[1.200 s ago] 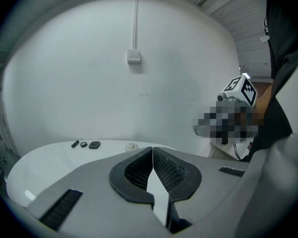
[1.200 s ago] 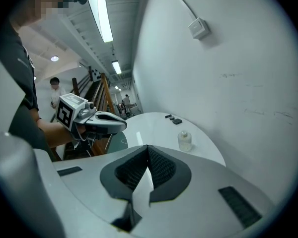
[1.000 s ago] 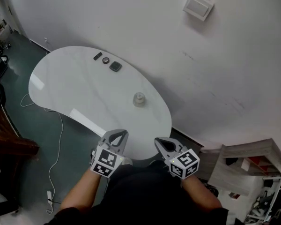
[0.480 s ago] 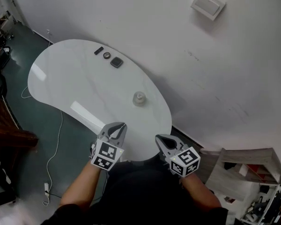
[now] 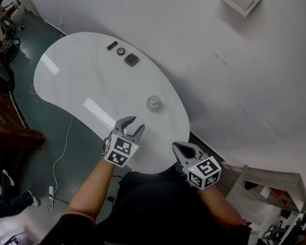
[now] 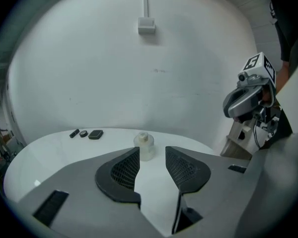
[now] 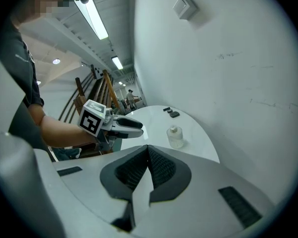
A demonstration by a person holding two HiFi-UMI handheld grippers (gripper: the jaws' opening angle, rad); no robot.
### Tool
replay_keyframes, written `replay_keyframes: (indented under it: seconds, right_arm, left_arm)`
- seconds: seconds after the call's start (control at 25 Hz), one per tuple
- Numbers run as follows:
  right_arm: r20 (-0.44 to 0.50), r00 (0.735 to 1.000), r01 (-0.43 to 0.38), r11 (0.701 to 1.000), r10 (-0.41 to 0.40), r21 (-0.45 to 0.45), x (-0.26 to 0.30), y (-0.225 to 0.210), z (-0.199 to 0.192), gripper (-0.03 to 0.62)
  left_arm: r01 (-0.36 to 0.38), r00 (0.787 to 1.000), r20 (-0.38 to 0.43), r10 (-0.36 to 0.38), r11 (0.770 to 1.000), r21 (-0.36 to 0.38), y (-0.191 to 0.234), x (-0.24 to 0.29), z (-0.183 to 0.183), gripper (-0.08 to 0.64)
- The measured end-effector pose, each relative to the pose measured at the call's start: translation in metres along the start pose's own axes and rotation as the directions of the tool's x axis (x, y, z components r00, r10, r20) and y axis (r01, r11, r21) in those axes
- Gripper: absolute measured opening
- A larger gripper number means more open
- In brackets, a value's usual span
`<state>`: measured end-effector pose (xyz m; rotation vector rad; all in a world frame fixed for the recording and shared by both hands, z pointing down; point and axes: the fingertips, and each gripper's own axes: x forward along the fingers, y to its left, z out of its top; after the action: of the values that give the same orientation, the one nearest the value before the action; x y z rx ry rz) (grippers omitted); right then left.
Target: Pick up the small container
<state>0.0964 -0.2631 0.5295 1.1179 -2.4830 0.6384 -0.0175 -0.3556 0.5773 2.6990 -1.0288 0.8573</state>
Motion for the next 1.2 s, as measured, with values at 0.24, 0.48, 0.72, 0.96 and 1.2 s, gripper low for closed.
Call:
replay_keyframes:
  seconds: [0.24, 0.48, 0.72, 0.96, 1.2]
  right_arm:
    - [-0.004, 1.000, 0.016, 1.000, -0.016, -0.010, -0.011, -0.011, 0.000, -0.005]
    - [-0.005, 0.998, 0.059, 0.998, -0.059, 0.009, -0.026, -0.021, -0.004, -0.005]
    - [-0.010, 0.994, 0.105, 0.994, -0.104, 0.036, -0.040, -0.031, -0.011, -0.005]
    - [-0.013, 0.991, 0.135, 0.989, -0.135, 0.055, -0.048, -0.038, -0.014, -0.005]
    - [-0.035, 0.989, 0.144, 0.987, -0.142, 0.066, -0.050, -0.042, -0.022, -0.005]
  left_arm:
    - [0.026, 1.000, -0.014, -0.026, 1.000, 0.016, 0.008, 0.056, -0.015, 0.235]
    - [0.038, 0.998, -0.049, -0.037, 0.999, 0.011, 0.023, 0.097, -0.030, 0.291]
    - [0.061, 0.996, -0.061, -0.059, 0.997, 0.041, 0.027, 0.130, -0.023, 0.319]
    - [0.104, 0.993, -0.067, -0.100, 0.993, 0.056, 0.021, 0.154, -0.022, 0.339]
    - [0.107, 0.994, -0.040, -0.106, 0.994, 0.038, 0.020, 0.173, -0.017, 0.353]
